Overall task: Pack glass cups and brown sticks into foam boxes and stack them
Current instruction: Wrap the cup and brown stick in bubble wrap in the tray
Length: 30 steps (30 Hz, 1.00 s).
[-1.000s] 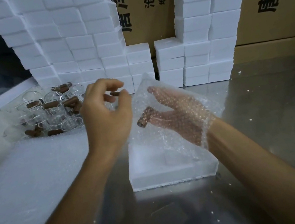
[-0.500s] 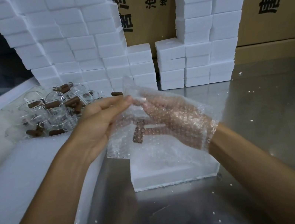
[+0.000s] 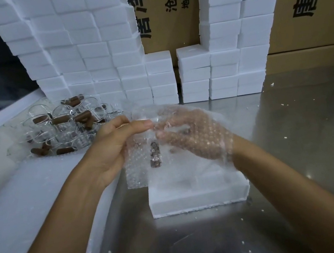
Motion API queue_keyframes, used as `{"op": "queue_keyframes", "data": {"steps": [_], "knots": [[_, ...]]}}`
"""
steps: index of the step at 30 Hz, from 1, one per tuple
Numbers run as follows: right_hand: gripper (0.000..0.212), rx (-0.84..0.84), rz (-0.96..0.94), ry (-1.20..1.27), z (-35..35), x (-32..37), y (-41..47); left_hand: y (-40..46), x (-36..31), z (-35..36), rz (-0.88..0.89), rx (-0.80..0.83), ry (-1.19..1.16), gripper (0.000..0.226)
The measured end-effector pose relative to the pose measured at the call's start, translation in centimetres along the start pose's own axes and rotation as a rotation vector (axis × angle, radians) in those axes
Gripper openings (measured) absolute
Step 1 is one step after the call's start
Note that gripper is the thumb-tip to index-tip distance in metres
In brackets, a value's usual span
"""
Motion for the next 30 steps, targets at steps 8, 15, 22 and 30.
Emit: {"op": "queue_keyframes", "data": {"steps": [8, 15, 22, 30], "knots": [[0.047, -0.473, 0.096, 0.176, -5.1, -2.2, 1.1, 0.4, -0.3, -1.8, 0.003, -0.305, -0.306, 0.080], [0.068, 0.094, 0.280, 0.796, -1.8, -2.1, 1.2, 0.3, -0.9, -0.4, -0.011, -0.260, -0.529, 0.036], [0.035, 0.014, 0.318, 0.762, 0.9, -2.4, 0.9, -0.3, -0.4, 2.3, 0.002, -0.107, -0.379, 0.059], [0.017, -0.199, 0.211, 0.629, -1.2, -2.5, 1.1, -0.1, 0.9, 1.9, -0.065, -0.011, -0.221, 0.078]]}}
Point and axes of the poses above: each hand's wrist, its own y-axis towards the middle knuckle, its own z-axis out of the palm, x = y × z, the point moved 5 cm from there along y, towards the middle knuckle, and after that the axes turned 6 degrees about z, right-handed, at the moved point
